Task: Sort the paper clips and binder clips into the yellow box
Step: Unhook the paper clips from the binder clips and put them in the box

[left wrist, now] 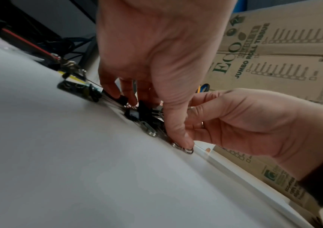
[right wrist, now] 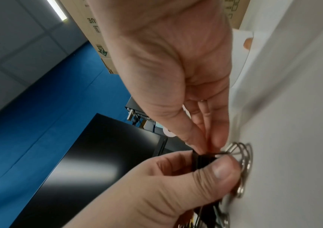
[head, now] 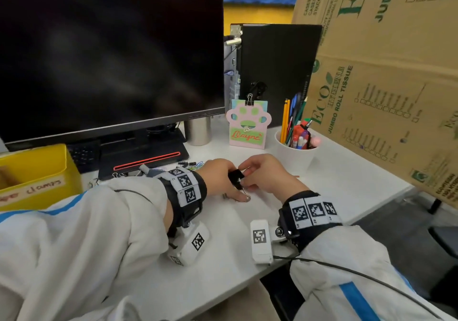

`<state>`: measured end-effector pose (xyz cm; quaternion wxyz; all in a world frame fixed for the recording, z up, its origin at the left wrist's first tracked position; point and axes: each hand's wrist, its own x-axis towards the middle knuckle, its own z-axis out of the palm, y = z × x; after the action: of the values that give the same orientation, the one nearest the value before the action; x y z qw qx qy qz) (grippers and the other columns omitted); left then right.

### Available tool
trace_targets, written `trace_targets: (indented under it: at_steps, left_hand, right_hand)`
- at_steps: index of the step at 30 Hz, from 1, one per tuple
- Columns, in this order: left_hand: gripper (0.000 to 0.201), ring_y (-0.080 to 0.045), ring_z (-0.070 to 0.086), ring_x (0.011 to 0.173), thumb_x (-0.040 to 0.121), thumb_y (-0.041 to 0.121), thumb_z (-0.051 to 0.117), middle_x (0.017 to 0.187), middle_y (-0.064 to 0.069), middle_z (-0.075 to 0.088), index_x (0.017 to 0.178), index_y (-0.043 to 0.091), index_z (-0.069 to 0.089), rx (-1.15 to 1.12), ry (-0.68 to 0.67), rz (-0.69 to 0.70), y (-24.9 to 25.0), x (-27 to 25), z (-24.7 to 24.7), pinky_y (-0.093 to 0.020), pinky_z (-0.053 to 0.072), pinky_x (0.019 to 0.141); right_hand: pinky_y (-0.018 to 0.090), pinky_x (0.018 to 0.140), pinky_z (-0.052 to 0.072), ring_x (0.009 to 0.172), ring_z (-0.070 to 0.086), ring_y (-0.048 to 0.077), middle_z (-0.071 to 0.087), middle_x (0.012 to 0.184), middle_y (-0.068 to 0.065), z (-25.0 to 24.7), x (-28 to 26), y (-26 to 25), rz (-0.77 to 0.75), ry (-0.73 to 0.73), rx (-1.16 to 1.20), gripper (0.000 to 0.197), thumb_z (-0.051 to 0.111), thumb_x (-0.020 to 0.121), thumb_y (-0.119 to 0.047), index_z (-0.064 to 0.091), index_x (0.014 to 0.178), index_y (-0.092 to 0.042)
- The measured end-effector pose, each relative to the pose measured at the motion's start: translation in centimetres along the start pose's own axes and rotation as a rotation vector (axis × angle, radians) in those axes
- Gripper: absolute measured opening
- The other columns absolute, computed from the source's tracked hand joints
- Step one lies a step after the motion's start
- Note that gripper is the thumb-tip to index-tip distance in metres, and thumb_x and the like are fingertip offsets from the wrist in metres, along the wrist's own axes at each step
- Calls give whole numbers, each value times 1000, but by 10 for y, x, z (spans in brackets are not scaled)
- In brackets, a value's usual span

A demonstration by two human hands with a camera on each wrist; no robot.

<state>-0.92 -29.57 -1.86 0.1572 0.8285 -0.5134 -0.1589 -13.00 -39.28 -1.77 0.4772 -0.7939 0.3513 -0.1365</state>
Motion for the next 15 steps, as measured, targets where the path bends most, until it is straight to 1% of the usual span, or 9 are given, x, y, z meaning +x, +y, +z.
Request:
trace_targets:
  at_steps: [2,3,5,6,8,9,11,13,15]
  left_hand:
    - [62,-15,63,84,53,54,93,91,5,66,98,24,62,-71,10,-24,-7,-2,0,-29,52,70]
    - [65,-14,63,83,53,52,94,93,5,65,100,23,60,-107,14,-31,-10,-3,0,-29,54,69]
    - [68,-10,60,81,54,49,94,95,8,62,103,23,57,-139,39,-27,-15,-5,-2,-26,49,64]
    - [65,-9,58,78,54,47,94,93,8,61,101,23,56,-151,60,-17,-16,-6,-2,-24,45,61]
    - [54,-11,55,71,56,42,95,87,7,61,88,23,56,-192,101,13,-20,-6,-2,-23,41,56]
    - [51,-12,53,69,57,41,95,84,7,60,83,23,55,-211,122,26,-22,-6,-2,-23,40,55]
    - [48,-11,49,65,62,44,92,78,6,56,79,21,54,-241,185,29,-25,-8,-4,-24,37,53]
    - [49,-11,45,61,66,51,88,74,4,53,79,18,53,-292,249,25,-28,-10,-7,-24,36,53]
    - [55,-12,43,60,65,58,85,69,3,49,74,17,50,-371,306,21,-32,-13,-11,-25,36,56]
  right_hand:
    - [53,79,60,63,66,30,67,74,12,6,1,-2,10,12,74,35,72,72,15,68,100,-5]
    - [52,79,61,63,65,29,68,76,14,10,2,-3,16,14,96,35,74,73,13,68,102,-6]
    - [42,76,60,68,64,25,70,86,14,14,1,-4,27,1,75,35,81,75,-1,68,106,-10]
    - [37,72,58,73,64,23,71,92,12,15,1,-5,31,-10,39,35,83,75,-9,68,107,-12]
    - [30,67,56,75,64,21,71,94,8,16,-1,-5,32,-43,15,32,84,78,-17,71,107,-13]
    - [30,67,56,74,64,22,70,89,8,16,-2,-6,18,-54,39,26,82,80,-15,73,104,-11]
    - [33,71,56,73,62,22,69,80,8,17,-1,-6,-37,-30,108,14,76,83,-6,75,96,-6]
    - [28,64,54,71,61,20,69,78,6,16,0,-6,-84,34,208,7,70,86,-1,75,92,-3]
    - [25,58,51,68,60,18,68,80,8,16,-1,-7,-90,63,288,7,67,91,-5,73,91,-4]
